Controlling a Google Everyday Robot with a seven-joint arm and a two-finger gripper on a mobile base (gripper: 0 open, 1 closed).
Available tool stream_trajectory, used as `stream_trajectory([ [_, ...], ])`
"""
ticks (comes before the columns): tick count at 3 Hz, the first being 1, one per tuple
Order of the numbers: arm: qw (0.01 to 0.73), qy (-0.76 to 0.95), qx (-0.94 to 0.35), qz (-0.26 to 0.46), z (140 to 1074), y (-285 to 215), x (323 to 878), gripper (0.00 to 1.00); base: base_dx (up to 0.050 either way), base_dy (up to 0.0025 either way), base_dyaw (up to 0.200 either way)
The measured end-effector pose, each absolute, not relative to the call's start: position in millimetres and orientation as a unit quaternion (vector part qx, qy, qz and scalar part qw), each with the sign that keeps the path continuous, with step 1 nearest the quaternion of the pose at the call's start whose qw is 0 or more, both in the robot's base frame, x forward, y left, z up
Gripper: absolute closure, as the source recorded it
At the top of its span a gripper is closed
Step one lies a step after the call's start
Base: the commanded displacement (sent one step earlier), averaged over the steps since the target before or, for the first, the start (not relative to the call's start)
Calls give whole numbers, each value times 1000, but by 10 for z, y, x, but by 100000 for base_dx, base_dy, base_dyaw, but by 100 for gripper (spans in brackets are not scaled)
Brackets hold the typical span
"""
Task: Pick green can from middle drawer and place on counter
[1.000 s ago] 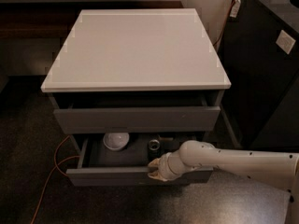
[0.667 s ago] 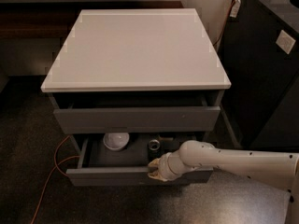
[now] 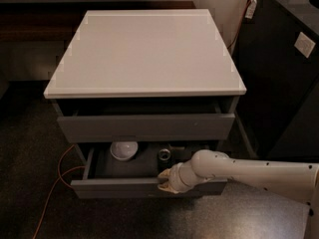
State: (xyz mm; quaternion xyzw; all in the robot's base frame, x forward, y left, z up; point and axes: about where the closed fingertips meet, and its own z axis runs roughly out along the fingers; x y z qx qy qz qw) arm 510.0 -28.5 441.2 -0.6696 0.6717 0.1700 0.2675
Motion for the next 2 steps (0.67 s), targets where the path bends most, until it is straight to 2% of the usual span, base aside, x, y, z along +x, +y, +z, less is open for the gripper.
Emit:
stream_trajectory([
  [2,268,672,-670,170,4411,-285,5099,100,0,0,0],
])
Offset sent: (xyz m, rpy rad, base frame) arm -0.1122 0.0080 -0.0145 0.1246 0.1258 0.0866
